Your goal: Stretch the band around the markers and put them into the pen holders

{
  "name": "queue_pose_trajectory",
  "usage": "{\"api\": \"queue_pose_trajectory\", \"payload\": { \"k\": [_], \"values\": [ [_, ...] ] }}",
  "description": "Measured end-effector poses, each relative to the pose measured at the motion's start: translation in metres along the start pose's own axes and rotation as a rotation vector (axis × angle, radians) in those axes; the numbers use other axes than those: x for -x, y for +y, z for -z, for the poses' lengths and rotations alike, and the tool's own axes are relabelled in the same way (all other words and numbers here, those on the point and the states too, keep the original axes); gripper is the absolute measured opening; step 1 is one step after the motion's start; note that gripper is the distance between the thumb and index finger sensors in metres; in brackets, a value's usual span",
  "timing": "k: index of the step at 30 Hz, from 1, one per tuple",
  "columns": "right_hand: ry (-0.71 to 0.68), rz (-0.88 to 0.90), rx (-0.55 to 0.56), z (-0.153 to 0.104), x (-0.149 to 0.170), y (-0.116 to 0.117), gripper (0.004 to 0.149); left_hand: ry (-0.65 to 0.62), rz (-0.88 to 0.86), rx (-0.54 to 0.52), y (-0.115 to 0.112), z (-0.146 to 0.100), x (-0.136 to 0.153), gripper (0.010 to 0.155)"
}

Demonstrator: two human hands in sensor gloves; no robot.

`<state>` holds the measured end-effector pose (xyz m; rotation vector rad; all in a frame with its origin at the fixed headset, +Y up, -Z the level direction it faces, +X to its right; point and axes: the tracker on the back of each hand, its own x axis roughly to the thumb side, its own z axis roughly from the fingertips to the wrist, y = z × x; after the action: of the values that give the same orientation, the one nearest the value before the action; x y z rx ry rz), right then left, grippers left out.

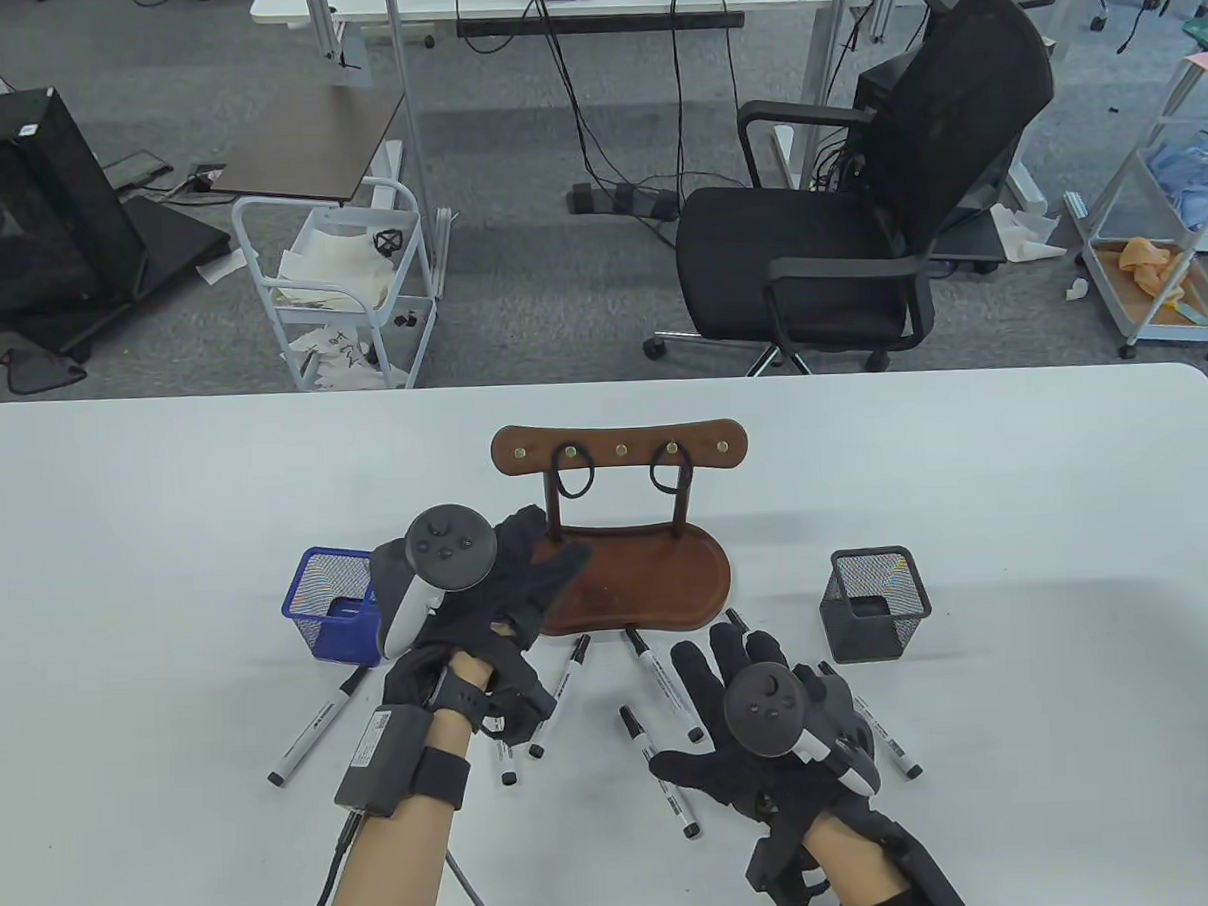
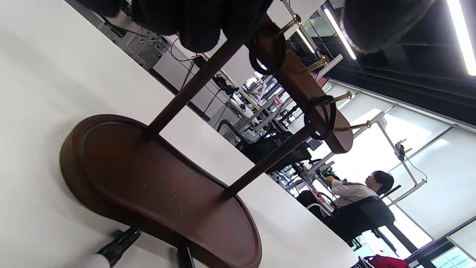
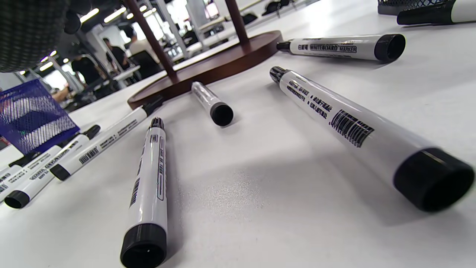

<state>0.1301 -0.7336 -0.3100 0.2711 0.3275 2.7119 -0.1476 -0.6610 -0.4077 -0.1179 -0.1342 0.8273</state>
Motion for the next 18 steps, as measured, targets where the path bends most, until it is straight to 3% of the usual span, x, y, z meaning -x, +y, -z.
{"api": "queue_pose_trajectory", "payload": {
  "k": [18],
  "values": [
    [0.003,0.018,0.013,-0.001,0.004,-0.005,0.097,0.179,-0.257,-0.119,-0.017,0.035,0.007,0.073]
  ]
}}
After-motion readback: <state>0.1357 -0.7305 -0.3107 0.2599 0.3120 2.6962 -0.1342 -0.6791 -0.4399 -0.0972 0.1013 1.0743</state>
